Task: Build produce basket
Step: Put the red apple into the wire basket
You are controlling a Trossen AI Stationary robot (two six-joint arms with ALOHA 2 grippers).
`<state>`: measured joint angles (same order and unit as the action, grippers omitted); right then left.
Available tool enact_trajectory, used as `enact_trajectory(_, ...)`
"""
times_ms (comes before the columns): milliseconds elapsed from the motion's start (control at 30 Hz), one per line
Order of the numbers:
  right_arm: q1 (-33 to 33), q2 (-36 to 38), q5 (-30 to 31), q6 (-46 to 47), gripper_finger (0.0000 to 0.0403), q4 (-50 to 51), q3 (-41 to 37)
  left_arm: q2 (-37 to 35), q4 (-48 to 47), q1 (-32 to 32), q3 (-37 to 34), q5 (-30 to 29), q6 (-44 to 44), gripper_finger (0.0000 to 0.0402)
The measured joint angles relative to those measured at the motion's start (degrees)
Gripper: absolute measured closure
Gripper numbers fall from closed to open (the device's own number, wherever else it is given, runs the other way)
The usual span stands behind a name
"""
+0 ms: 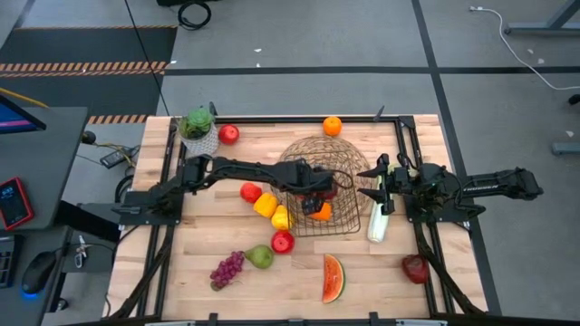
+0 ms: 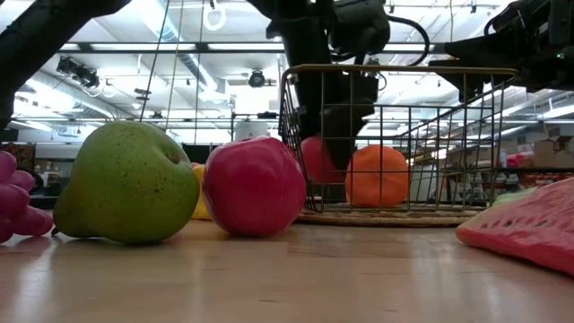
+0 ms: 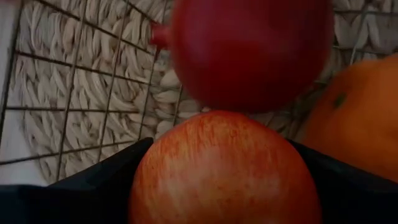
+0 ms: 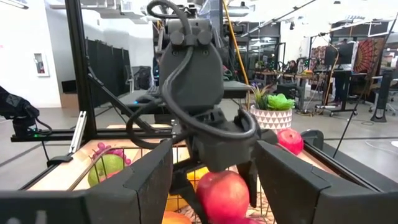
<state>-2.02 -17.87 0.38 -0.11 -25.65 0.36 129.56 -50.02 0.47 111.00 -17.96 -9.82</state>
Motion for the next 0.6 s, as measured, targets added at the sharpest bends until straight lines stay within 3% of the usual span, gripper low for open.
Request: enact_trajectory(600,0.0,-0.02,-0.01,-0.01,0.0172,0.01,0.01,2.14,7.91,0.02,-0.04,0.04,1.09,0.0062)
